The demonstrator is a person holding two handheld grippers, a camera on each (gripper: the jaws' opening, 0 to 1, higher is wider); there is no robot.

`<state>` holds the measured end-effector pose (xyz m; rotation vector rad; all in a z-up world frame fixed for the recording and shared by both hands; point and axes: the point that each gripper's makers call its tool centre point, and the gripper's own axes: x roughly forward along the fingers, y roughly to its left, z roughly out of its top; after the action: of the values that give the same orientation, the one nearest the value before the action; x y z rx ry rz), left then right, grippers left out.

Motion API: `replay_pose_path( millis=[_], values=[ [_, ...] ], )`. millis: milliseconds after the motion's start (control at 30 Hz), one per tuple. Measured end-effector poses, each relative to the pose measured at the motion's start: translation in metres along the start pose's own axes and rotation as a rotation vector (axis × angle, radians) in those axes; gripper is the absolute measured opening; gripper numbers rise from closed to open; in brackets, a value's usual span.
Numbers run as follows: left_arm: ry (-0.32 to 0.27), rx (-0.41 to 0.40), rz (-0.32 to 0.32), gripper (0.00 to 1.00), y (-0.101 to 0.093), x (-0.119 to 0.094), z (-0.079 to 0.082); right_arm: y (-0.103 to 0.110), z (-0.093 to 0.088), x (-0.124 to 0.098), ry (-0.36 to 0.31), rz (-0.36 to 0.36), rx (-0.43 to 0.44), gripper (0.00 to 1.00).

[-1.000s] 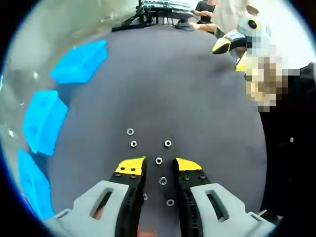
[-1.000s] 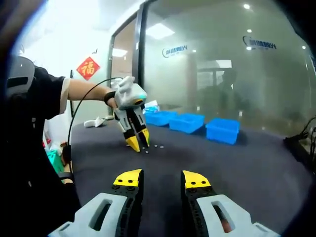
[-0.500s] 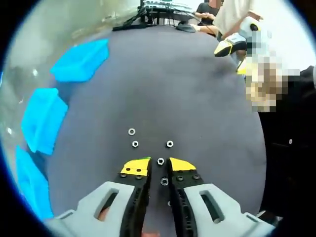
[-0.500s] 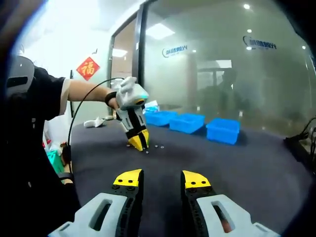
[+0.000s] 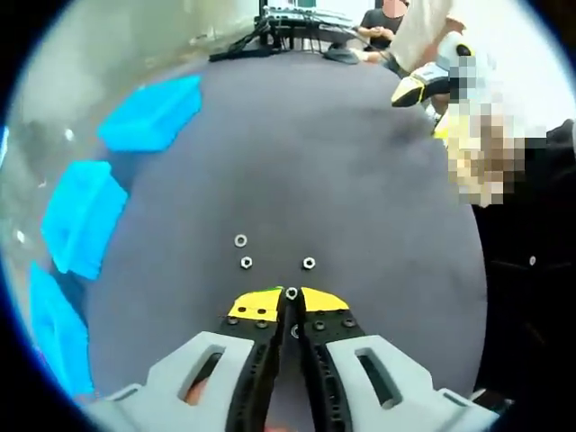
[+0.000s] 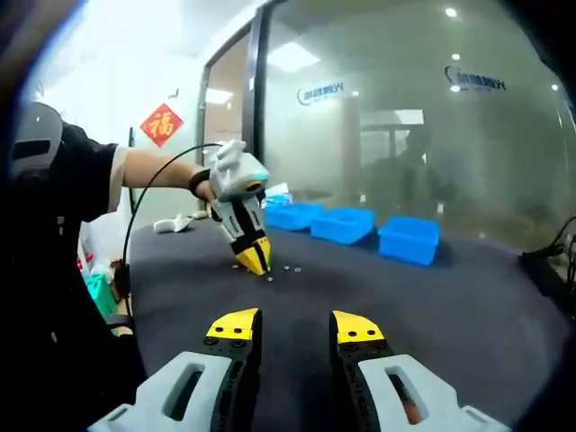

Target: Sort the screws, nuts, and washers into the corresponding bins

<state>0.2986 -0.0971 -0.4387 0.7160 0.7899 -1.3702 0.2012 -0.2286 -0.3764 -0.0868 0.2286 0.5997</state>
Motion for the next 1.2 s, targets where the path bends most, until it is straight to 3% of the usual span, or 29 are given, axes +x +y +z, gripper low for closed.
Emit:
replay_pose_path(
  millis=[233,433,567,800,1100,1200],
  values=[
    [-0.093,-0.019,0.035,0.05,0.000,-0.015,0.004,0.001,0.003,0.002,-0.006,0.001,-0.003,0.27],
    [-0.267,-0.075,0.134,0.05,0.016,-0.042,0.017,0.004,0.008,0.004,-0.015,0.003,-0.007,0.27],
    [-0.401,-0.130,0.268,0.05,0.037,-0.069,0.022,0.006,0.013,0.006,-0.026,-0.002,-0.010,0.27],
    [-0.545,-0.246,0.457,0.05,0.071,-0.114,0.011,0.011,0.020,0.010,-0.038,-0.002,-0.014,0.27],
    [-0.666,-0.380,0.715,0.05,0.121,-0.162,-0.015,0.019,0.025,0.013,-0.037,0.011,-0.022,0.27],
    [-0.680,-0.396,0.794,0.05,0.137,-0.176,-0.024,0.020,0.027,0.014,-0.043,0.013,-0.021,0.26]
  ],
)
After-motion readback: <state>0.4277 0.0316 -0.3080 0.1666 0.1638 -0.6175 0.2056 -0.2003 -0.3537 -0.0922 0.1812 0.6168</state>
